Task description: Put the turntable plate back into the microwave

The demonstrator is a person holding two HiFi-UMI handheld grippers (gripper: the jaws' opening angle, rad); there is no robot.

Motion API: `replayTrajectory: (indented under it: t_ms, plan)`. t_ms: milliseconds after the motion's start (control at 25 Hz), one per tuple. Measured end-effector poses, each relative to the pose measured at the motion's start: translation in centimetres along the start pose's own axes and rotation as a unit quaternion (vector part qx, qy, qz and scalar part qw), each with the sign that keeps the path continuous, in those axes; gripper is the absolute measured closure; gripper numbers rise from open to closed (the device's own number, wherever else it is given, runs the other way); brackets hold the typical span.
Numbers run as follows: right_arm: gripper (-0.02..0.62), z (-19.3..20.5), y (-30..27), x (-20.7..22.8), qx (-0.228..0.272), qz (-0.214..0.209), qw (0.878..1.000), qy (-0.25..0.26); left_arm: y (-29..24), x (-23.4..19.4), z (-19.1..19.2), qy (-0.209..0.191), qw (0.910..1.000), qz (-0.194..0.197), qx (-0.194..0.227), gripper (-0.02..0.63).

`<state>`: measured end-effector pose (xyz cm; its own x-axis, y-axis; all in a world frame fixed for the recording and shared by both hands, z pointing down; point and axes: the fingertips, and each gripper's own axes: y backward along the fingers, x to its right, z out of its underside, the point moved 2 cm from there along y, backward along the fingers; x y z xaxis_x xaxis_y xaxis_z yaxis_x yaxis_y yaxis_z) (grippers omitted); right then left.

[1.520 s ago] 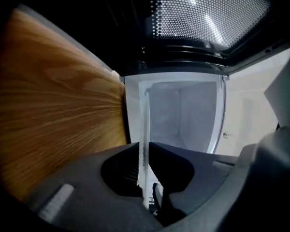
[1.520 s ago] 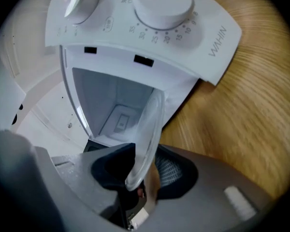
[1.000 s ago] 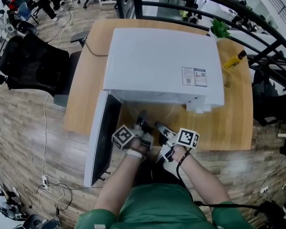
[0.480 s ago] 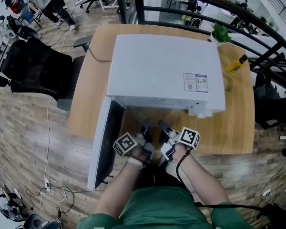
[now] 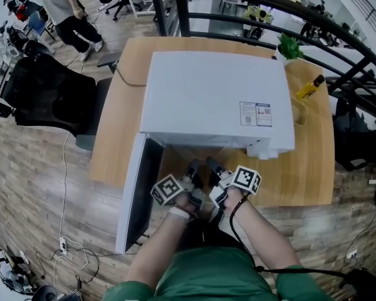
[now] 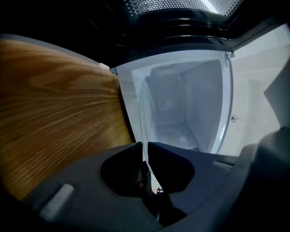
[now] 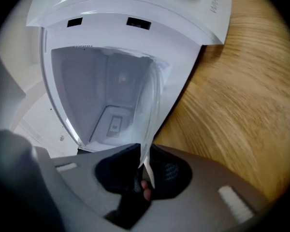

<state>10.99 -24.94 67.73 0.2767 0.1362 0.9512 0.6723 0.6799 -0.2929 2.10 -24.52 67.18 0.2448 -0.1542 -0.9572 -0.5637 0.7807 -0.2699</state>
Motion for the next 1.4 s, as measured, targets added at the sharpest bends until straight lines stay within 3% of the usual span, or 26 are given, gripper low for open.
replayTrajectory:
  t_ms: [800, 1240, 1400]
  plan:
    - [0.540, -2.5, -1.0, -0.4, 0.017, 0.004, 0.999, 0.031, -3.1, 0.5, -1.9, -0.005, 1.0000, -0.002, 0.001, 0.563]
    - [0.544, -3.0, -1.7, -0.3, 0.021, 0.010, 0.999, 0.026, -3.0, 0.7, -2.1, -0.059, 0.9980, -0.014, -0.020, 0.537]
    - [0.543, -3.8, -2.2, -0.5, 0.024, 0.013, 0.999, 0.027, -3.6, 0.9, -2.3, -0.054, 0.9982, -0.016, -0.021, 0.558]
